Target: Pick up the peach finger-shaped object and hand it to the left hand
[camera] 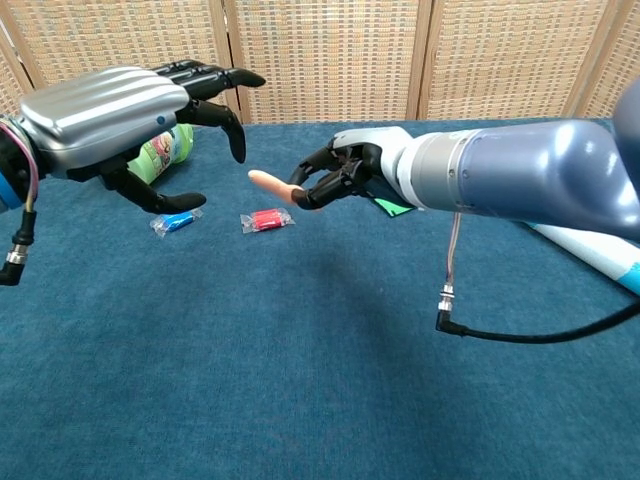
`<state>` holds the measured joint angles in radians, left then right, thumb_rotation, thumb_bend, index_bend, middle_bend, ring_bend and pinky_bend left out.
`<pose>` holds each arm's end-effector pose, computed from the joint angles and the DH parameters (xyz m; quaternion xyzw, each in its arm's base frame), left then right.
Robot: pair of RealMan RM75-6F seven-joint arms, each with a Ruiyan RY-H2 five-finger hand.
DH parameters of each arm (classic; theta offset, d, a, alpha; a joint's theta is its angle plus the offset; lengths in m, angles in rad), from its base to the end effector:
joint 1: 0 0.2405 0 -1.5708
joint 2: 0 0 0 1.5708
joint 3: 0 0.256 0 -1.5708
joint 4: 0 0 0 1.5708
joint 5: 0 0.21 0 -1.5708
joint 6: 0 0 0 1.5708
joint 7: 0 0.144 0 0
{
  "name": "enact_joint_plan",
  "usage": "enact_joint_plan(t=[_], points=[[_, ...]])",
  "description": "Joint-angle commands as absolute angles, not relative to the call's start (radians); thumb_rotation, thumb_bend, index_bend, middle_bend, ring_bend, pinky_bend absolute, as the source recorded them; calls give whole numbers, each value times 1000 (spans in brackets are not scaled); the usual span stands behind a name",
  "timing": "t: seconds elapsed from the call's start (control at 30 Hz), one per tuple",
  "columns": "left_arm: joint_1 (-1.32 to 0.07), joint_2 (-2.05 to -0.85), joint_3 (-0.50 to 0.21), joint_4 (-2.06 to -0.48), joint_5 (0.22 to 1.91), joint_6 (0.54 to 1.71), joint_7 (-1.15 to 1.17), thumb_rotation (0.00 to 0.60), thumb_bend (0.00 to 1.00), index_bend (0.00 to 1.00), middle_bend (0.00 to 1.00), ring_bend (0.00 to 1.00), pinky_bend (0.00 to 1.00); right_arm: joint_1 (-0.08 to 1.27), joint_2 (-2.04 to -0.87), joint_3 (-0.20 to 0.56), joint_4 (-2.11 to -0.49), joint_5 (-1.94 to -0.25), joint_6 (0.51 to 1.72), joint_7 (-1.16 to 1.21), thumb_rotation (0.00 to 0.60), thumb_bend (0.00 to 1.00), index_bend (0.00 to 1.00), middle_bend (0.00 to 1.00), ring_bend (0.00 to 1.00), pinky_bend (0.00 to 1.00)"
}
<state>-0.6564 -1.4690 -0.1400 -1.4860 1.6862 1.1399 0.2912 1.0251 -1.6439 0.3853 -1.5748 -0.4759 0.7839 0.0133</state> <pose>-0.1265 0.3075 0.0189 -0.7924 -0.1492 -0.4569 0.3755 -0.0311 -0.3606 -0.0559 0.5426 -0.7044 0.4157 0.1914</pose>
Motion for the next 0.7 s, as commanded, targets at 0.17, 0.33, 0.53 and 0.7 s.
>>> enact_joint_plan(t=[0.17,0.33,0.53,0.7], points=[[-672,-1525,-145,-1431,1656,1150,298,600,345,375,0,0,0,1022,-1647,378,-1570,-481,777,13,600,686,696,101,0,0],[-683,-1542,-138,-1422,1643,1140,282,600,347,380,0,0,0,1021,-1649,379,-1570,-483,771,16,600,685,696,100,0,0],[-696,-1563,-136,-1433,1633,1140,277,600,348,389,0,0,0,1014,-1642,381,-1583,-488,768,24,600,685,699,100,0,0],[-704,-1571,-139,-1447,1619,1137,300,600,350,413,0,0,0,1007,-1636,385,-1596,-495,769,34,600,685,700,100,0,0]])
